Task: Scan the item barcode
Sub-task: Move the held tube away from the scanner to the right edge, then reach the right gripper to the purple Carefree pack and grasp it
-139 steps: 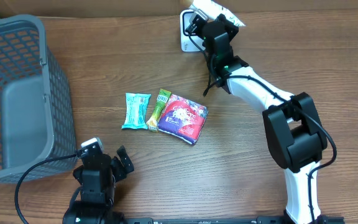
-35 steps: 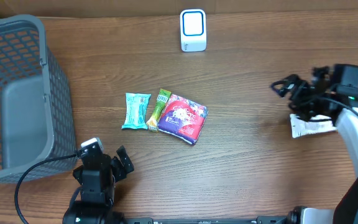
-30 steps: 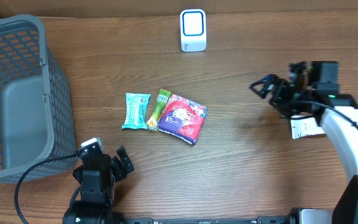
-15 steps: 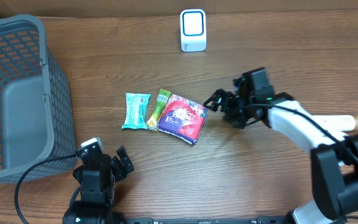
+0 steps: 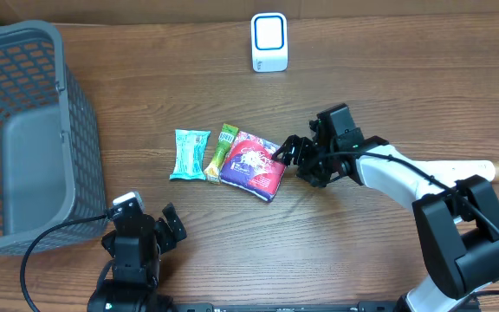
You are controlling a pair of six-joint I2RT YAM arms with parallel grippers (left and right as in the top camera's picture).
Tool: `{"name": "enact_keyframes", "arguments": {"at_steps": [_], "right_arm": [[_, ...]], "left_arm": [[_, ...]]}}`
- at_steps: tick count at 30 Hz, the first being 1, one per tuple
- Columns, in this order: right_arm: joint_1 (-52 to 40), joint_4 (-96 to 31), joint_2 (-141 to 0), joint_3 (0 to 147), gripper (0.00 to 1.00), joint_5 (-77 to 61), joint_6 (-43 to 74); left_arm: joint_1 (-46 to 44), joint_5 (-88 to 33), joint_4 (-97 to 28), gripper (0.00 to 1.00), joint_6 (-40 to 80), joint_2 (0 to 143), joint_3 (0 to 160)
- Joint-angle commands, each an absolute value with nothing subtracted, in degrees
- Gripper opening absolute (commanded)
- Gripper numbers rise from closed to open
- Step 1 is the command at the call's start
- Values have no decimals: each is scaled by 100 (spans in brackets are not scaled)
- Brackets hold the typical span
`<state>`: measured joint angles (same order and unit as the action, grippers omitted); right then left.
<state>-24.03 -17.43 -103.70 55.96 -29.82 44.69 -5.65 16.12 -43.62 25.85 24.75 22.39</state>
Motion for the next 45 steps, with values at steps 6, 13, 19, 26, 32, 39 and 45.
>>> {"name": "enact_keyframes", "arguments": {"at_steps": [6, 13, 19, 26, 32, 39, 45], "right_arm": [[-2561, -1658, -10390, 5544, 62, -2786, 4495], [-2578, -1603, -10390, 5544, 47, -2698, 4506], [-2731, -1566, -10396, 5544, 49, -2329, 5089], [-3267, -1439, -10460, 5544, 49, -1839, 5489], [-3374, -1439, -10488, 5544, 26, -1802, 5618], [-3055, -1487, -10392, 5621, 4, -2475, 4858], [-2582, -2661, -9660, 6045, 4, -2029, 3859]], "left_arm": [[-576, 1691, -4327, 100, 2683, 2425, 2215], [-576, 1691, -4327, 100, 2683, 2425, 2215], [-576, 1691, -4327, 99, 2683, 2425, 2215], [-576, 1691, -4327, 100, 2683, 2425, 2215], [-576, 1691, -4327, 99, 2683, 2425, 2215], [-576, 1691, -4327, 100, 2683, 2425, 2215], [-576, 1691, -4327, 100, 2683, 2425, 2215]]}}
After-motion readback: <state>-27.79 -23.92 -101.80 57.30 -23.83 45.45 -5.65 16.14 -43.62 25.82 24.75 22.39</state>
